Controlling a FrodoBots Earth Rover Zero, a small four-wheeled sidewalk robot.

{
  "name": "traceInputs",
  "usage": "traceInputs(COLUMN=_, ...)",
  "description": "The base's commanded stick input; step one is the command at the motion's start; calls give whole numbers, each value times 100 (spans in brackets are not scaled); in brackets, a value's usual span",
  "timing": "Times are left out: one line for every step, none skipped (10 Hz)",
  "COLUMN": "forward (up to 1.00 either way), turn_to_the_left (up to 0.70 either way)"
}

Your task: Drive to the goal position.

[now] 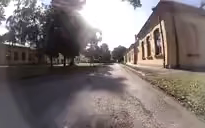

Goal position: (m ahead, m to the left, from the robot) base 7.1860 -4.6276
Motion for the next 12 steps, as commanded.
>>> traceInputs(forward=70, turn_to_the_left=0)
traceInputs(forward=70, turn_to_the_left=0)
traceInputs(forward=70, turn_to_the_left=0)
traceInputs(forward=70, turn_to_the_left=0)
traceInputs(forward=70, turn_to_the_left=0)
traceInputs(forward=70, turn_to_the_left=-12)
traceInputs(forward=70, turn_to_the_left=-35)
traceInputs(forward=70, turn_to_the_left=-35)
traceInputs(forward=70, turn_to_the_left=-35)
traceInputs(forward=70, turn_to_the_left=-35)
traceInputs(forward=70, turn_to_the_left=-35)
traceInputs(forward=70, turn_to_the_left=-33)
